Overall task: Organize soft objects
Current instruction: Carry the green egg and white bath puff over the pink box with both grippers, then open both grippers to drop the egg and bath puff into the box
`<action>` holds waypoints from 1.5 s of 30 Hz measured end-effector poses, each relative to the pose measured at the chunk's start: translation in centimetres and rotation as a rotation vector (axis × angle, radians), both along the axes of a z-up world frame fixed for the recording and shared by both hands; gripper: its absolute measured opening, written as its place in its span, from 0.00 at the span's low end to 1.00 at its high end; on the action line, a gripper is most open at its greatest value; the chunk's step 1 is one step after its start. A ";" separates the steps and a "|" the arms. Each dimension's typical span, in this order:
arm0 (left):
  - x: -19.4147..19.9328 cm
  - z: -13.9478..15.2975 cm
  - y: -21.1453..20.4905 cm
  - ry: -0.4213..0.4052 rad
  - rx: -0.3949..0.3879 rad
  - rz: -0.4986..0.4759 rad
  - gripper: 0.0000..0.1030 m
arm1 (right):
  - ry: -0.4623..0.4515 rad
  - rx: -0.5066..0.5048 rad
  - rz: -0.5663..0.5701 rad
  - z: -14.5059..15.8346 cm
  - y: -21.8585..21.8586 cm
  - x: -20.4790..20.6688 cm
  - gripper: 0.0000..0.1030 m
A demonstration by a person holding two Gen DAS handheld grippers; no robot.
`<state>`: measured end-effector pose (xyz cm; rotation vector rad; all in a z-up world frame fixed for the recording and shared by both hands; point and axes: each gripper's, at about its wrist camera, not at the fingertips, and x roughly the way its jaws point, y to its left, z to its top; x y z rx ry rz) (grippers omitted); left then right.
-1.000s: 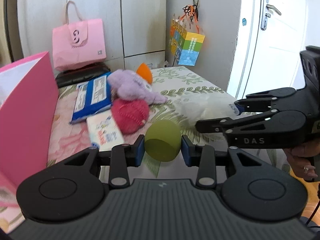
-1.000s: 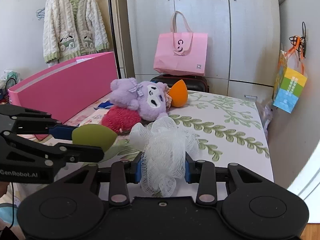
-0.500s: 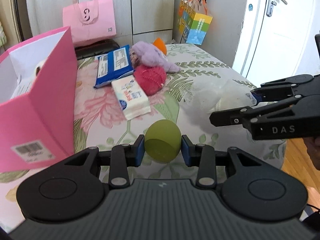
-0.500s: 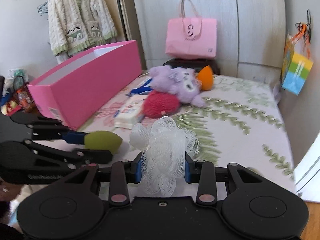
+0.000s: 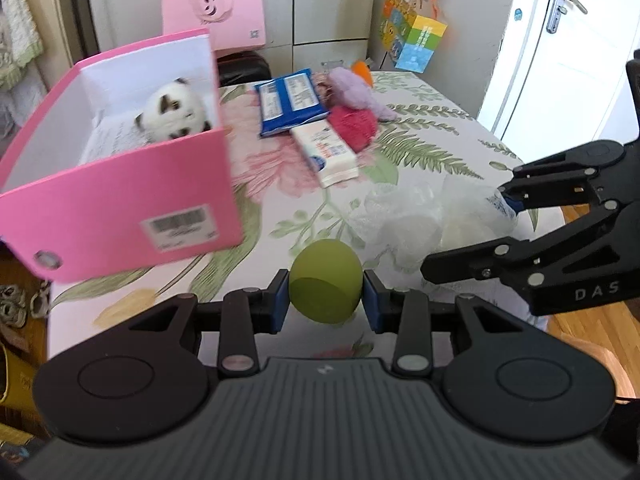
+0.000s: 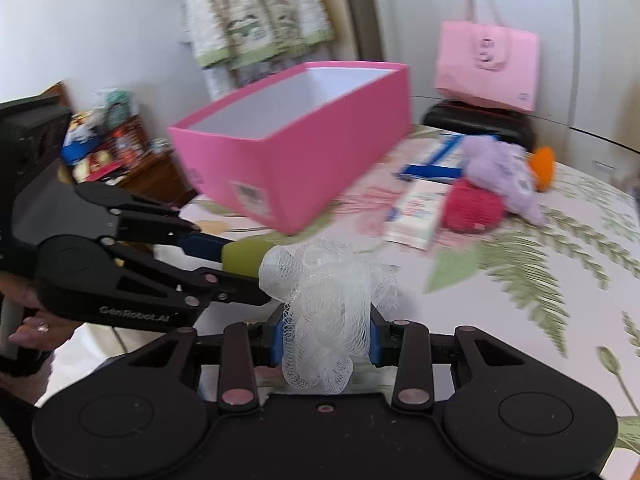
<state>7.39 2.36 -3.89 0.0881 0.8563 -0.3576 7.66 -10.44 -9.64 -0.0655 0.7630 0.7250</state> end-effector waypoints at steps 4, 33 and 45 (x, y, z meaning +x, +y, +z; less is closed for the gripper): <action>-1.1 1.2 2.2 0.018 -0.010 0.007 0.36 | -0.017 0.001 0.059 1.5 1.7 -0.7 0.41; 9.2 7.0 11.0 -0.205 -0.004 0.196 0.36 | -0.206 -0.039 0.175 7.5 13.2 11.2 0.43; 14.0 3.5 12.8 -0.106 0.044 0.260 0.36 | -0.184 -0.191 0.266 4.8 17.2 15.9 0.43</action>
